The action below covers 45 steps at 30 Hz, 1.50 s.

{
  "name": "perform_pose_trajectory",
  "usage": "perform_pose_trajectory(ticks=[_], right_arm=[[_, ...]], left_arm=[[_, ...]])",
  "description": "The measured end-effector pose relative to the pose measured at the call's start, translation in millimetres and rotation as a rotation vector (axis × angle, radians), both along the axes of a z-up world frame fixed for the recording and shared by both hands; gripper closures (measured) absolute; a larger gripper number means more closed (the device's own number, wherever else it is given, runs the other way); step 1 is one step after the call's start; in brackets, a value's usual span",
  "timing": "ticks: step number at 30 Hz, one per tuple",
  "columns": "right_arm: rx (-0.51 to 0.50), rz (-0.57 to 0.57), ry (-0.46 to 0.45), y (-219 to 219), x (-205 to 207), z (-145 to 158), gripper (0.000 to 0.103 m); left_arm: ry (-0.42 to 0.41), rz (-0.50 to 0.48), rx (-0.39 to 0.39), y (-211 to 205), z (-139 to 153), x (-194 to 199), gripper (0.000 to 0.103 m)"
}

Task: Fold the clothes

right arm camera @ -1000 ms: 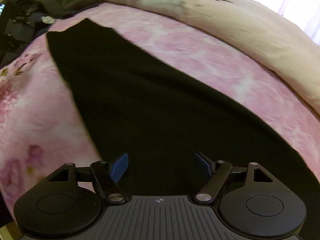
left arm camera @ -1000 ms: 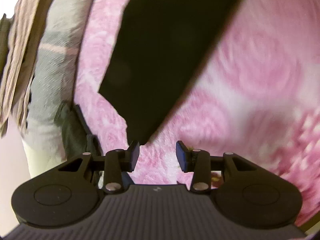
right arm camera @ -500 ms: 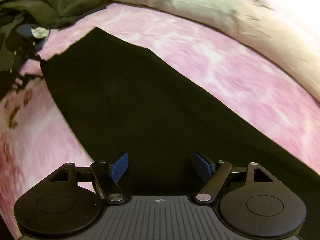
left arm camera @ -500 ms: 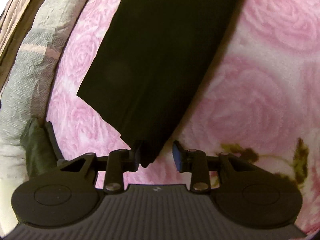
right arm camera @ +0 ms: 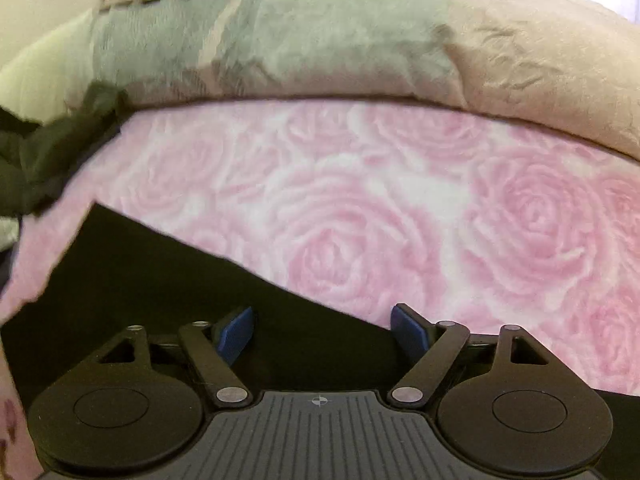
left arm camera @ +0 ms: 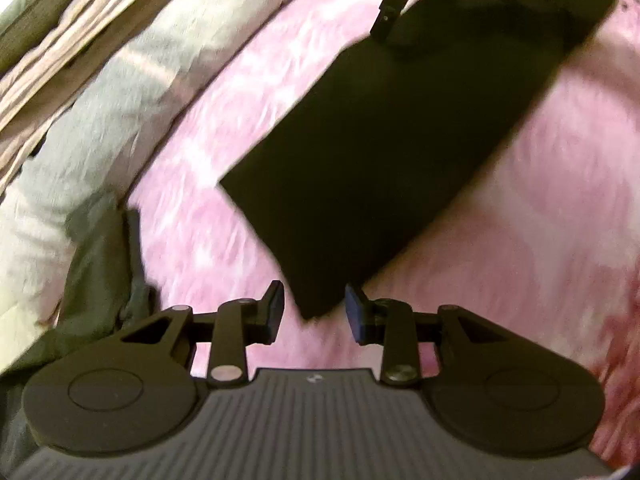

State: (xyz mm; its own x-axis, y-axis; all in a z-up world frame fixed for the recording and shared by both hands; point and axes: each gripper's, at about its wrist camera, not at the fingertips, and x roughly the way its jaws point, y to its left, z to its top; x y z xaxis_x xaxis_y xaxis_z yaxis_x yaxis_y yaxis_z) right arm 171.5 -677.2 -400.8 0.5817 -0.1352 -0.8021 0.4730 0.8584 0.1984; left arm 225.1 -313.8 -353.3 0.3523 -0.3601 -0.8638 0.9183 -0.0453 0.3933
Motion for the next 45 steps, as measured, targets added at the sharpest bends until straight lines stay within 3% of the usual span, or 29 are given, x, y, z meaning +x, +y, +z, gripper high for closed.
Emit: perform_pose_trajectory(ticks=[2,5,9,11,17,21,23,27,31,33,37,38,40,41,42,43,45], right_arm=[[-0.026,-0.045,-0.039,-1.9,-29.8,16.6,0.024],[-0.064,-0.153,-0.022,-6.1,-89.8,33.4,0.024],[-0.062,-0.324,0.096,-38.9,-166.2,21.5,0.024],[-0.051,-0.365,0.123,-63.3,-183.8,9.6,0.024],[-0.032,-0.306,0.000,-123.0,-182.0,2.1,0.024],[-0.023,-0.369,-0.079,-121.8,-223.7,24.7,0.024],[-0.030,-0.416,-0.050,-118.4,-264.2,27.6,0.024],[-0.014,-0.599,0.027,-125.2,-367.1,27.8,0.024],[-0.056,-0.802,-0.066,-112.8,-464.0,64.2,0.024],[-0.093,-0.889,-0.081,-93.9,-492.9,80.4,0.024],[-0.062,-1.008,-0.101,-43.3,-524.2,84.2,0.023],[-0.052,-1.036,-0.105,-30.4,-531.4,84.5,0.015],[-0.029,-1.074,-0.112,-7.4,-537.2,79.2,0.007],[-0.007,-1.083,-0.115,2.5,-536.2,73.8,0.007],[0.021,-1.089,-0.118,11.1,-533.7,68.0,0.007],[0.044,-1.089,-0.126,17.3,-530.3,63.1,0.007],[0.080,-1.080,-0.144,26.6,-522.7,54.7,0.007]], left_arm=[[0.029,-0.035,-0.026,-25.4,1.5,-9.5,0.073],[0.058,-0.126,-0.054,-69.8,-0.7,-28.8,0.073],[0.083,-0.242,-0.078,-130.4,-11.2,-55.4,0.073],[0.086,-0.289,-0.070,-156.6,-19.2,-69.6,0.073],[0.079,-0.366,-0.038,-207.5,-24.5,-115.6,0.073],[0.100,-0.413,-0.024,-231.1,-16.3,-152.6,0.073],[0.112,-0.454,-0.021,-243.8,-11.4,-173.7,0.073],[0.105,-0.636,-0.068,-264.7,5.8,-230.8,0.071],[0.105,-0.907,-0.135,-263.5,21.2,-301.4,0.055],[0.095,-1.011,-0.138,-260.7,19.3,-331.5,0.053],[-0.045,-1.196,-0.125,-255.2,-10.9,-378.3,0.053],[-0.083,-1.235,-0.119,-254.8,-17.9,-385.3,0.053],[-0.169,-1.290,-0.099,-256.6,-30.4,-385.0,0.061],[-0.211,-1.317,-0.089,-257.5,-36.7,-384.8,0.077],[-0.214,-1.321,-0.076,-261.4,-37.2,-382.8,0.085],[-0.159,-1.284,-0.066,-270.5,-27.8,-377.0,0.094],[-0.061,-1.190,-0.063,-290.3,-5.8,-361.9,0.097]])
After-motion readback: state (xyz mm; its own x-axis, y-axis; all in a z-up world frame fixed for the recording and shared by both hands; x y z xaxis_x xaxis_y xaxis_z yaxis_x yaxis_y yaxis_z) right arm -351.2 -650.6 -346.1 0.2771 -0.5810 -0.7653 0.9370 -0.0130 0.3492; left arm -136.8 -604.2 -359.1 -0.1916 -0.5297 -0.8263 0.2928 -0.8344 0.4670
